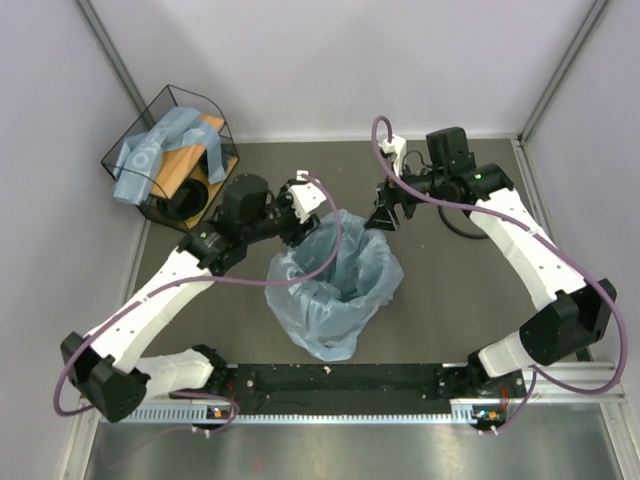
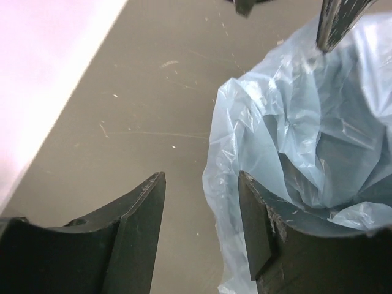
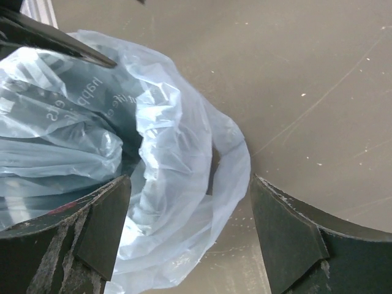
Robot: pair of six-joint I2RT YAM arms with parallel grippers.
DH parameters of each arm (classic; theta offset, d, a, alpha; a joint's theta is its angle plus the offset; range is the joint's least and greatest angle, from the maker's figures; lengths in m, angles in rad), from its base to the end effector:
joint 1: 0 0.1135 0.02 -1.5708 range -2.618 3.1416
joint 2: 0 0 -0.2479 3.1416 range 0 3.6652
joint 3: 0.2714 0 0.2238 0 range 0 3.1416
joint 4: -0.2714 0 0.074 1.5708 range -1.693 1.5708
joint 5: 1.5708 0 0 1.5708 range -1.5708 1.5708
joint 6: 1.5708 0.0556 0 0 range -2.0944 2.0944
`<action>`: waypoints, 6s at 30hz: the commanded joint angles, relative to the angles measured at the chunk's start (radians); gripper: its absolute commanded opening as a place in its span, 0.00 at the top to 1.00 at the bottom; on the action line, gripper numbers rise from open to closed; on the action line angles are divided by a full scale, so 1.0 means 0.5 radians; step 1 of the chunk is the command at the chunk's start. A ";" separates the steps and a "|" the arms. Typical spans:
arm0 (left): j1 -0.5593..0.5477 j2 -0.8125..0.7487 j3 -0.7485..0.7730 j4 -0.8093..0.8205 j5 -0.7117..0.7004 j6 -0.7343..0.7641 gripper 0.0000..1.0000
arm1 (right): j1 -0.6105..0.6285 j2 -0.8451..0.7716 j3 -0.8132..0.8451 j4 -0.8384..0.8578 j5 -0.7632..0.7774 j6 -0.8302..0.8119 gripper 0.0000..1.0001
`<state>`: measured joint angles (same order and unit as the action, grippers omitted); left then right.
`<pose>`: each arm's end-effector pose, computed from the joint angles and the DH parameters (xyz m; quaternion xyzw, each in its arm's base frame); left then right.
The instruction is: Put the trash bags into the trash bin
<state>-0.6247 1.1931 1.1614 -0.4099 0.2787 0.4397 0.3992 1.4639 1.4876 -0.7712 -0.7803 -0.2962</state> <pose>0.2029 -0.1652 0.3426 0.4886 0.6832 -0.1658 0.5168 0.2529 0.1491 0.3479 -0.4319 0.7450 0.3671 0.3516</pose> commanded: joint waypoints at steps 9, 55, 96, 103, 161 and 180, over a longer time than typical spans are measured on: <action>-0.207 -0.251 -0.120 0.228 0.201 -0.364 0.58 | 0.140 -0.081 0.016 -0.001 0.026 -0.024 0.55; -0.641 0.117 -0.734 1.268 -0.864 -0.950 1.00 | 0.128 0.002 0.148 0.002 0.146 0.319 0.24; -0.555 0.151 -0.727 1.117 -0.567 -0.837 1.00 | 0.306 0.180 0.013 -0.071 0.533 -0.037 1.00; -0.555 -0.137 -0.574 1.044 -0.465 -0.790 0.52 | 0.321 0.156 0.071 -0.023 0.692 0.037 1.00; -0.260 0.329 0.794 -1.269 0.548 0.869 0.89 | 0.386 0.146 0.154 0.245 0.217 0.261 1.00; -0.294 0.814 0.644 -1.175 0.176 0.354 1.00 | 0.361 0.051 0.062 0.241 0.570 0.454 1.00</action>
<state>-0.7757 1.6447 1.5646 -1.0176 0.4095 0.7437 0.5877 1.5494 1.5131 -0.6807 -0.5190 -0.1154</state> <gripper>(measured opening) 0.010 0.022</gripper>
